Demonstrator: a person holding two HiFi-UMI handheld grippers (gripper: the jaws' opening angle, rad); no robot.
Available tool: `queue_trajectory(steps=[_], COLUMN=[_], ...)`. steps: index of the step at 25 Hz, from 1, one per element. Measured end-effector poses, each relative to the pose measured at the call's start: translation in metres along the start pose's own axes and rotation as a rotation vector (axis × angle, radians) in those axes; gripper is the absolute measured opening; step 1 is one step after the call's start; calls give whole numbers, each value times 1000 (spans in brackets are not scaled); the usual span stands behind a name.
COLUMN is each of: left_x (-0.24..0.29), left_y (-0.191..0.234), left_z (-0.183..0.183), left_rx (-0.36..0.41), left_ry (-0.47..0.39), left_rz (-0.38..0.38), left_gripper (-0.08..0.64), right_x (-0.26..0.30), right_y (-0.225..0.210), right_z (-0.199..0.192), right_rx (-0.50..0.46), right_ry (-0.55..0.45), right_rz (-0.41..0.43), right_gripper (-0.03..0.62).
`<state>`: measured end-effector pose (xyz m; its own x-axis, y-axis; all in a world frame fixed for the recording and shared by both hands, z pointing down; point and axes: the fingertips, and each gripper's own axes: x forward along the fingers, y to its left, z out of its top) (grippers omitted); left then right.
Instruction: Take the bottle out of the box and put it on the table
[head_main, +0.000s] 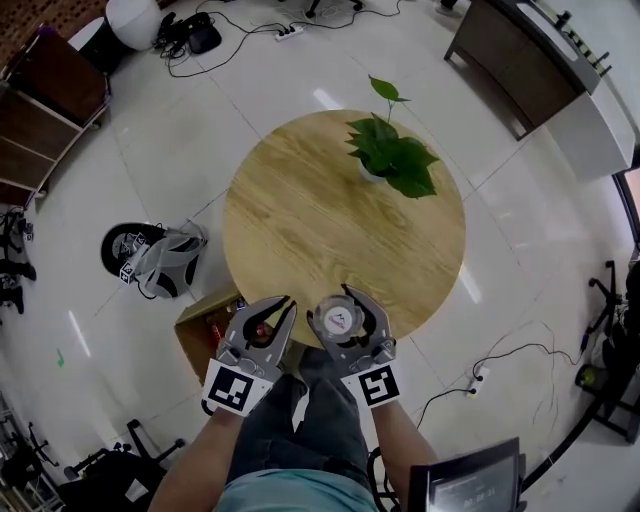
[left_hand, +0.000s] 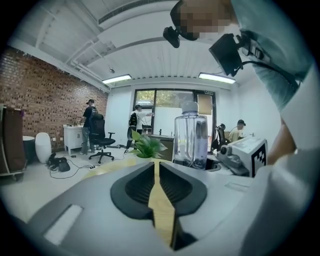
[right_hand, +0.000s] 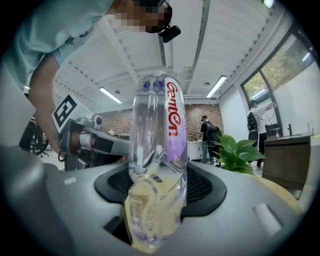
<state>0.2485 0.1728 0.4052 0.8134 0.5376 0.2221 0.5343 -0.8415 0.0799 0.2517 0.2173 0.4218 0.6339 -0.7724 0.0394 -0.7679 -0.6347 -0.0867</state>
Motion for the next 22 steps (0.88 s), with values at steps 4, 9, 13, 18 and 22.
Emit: queue_trajectory(steps=[4, 9, 13, 18, 22], left_x=[0, 3, 7, 8, 7], left_y=[7, 18, 23, 25, 27], left_z=[-14, -30, -38, -47, -57], left_rx=[-18, -36, -45, -59, -56], left_ry=[15, 46, 50, 69, 97], left_rz=[11, 30, 29, 20, 21], left_gripper=[11, 11, 11, 11, 11], right_x=[10, 21, 25, 27, 26], right_y=[-8, -15, -20, -23, -25], right_z=[-12, -26, -46, -63, -71], right_rx=[15, -1, -32, -53, -61], right_ry=[3, -10, 19, 22, 5], right_rz=[-26, -49, -65, -79, -73], right_gripper=[282, 282, 285, 288, 305])
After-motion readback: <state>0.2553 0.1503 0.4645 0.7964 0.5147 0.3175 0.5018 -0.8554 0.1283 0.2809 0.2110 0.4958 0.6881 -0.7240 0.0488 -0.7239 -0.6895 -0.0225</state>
